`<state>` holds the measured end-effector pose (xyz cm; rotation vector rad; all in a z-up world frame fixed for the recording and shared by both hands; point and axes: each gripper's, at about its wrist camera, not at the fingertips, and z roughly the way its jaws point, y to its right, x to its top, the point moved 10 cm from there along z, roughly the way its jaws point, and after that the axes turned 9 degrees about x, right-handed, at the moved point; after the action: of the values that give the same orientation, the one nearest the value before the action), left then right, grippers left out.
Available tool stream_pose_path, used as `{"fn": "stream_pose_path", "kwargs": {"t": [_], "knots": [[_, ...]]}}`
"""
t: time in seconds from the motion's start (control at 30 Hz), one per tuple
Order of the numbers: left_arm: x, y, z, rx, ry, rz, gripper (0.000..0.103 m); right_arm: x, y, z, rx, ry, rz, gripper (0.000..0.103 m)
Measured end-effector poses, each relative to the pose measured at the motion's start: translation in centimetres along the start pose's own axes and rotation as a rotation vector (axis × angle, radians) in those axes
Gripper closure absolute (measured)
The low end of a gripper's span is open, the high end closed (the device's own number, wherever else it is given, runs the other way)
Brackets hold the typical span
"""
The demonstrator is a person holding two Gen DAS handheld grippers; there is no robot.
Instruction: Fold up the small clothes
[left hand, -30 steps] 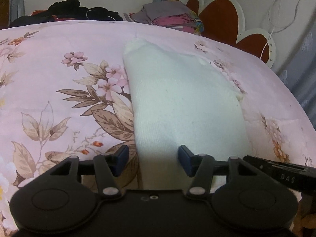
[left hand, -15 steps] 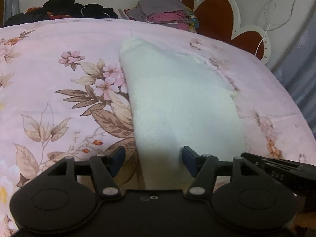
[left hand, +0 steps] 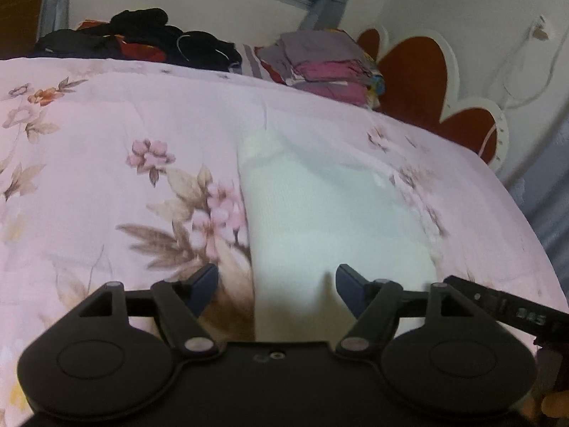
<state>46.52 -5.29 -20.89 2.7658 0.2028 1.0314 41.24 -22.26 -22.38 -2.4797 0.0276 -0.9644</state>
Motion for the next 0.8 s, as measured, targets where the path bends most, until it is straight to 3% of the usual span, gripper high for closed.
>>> {"fn": "stream_pose_path", "kwargs": {"t": [0.1,0.37,0.43,0.47,0.8], "knots": [[1.2,0.2,0.7,0.031,0.016,-0.006,0.031,1.7,-0.6,1.1,0.015,0.029,-0.037,0.033],[1.1,1.6,3.5,0.023,-0.018,-0.009,0.032,2.8,0.1,5.4,0.049,-0.024,-0.032,0.034],[0.9,1.8,4.0,0.02,-0.022,-0.007,0.032,2.5,0.7,6.2,0.048,-0.043,-0.031,0.041],[0.7,2.0,4.2,0.015,-0.027,-0.006,0.03,2.2,1.3,6.6,0.046,-0.061,-0.026,0.05],[0.1,2.5,5.8,-0.028,-0.076,-0.021,0.022,1.4,3.7,7.0,0.127,-0.081,0.102,0.05]]}}
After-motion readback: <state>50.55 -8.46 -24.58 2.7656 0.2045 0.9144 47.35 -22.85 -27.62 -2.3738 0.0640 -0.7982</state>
